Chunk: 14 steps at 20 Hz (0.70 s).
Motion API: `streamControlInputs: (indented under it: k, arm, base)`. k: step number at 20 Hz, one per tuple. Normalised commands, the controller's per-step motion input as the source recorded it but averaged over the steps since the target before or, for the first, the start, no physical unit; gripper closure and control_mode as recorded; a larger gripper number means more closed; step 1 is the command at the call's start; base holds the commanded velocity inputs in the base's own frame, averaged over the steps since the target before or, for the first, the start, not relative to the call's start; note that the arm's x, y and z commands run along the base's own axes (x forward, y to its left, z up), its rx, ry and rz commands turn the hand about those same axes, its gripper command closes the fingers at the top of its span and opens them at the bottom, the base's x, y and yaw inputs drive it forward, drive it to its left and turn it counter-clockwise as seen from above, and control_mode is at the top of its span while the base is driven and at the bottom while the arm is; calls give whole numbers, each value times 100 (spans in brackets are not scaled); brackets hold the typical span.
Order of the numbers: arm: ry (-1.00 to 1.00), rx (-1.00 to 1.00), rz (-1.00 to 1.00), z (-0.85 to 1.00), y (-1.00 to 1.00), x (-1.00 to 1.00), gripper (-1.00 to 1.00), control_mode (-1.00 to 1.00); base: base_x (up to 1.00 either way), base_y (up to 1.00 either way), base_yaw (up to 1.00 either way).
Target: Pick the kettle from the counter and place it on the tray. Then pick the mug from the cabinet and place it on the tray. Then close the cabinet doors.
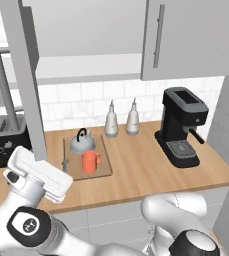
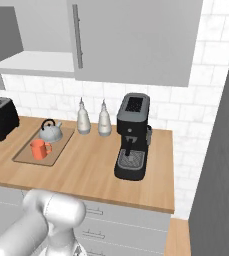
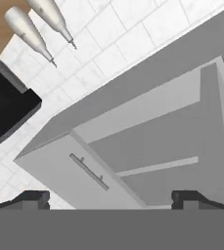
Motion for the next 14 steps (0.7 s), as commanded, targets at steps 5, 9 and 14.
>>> streamControlInputs:
  k: [5, 9, 14]
  arm:
    - [-4, -3, -5, 4, 56, 0, -100, -100]
    - [-7, 0, -11, 29, 31, -8, -100, -100]
    - [-2, 0, -18, 47, 8, -5, -100, -100]
  base:
    - [0, 0, 0]
    - [0, 0, 0]
    - [0, 0, 0]
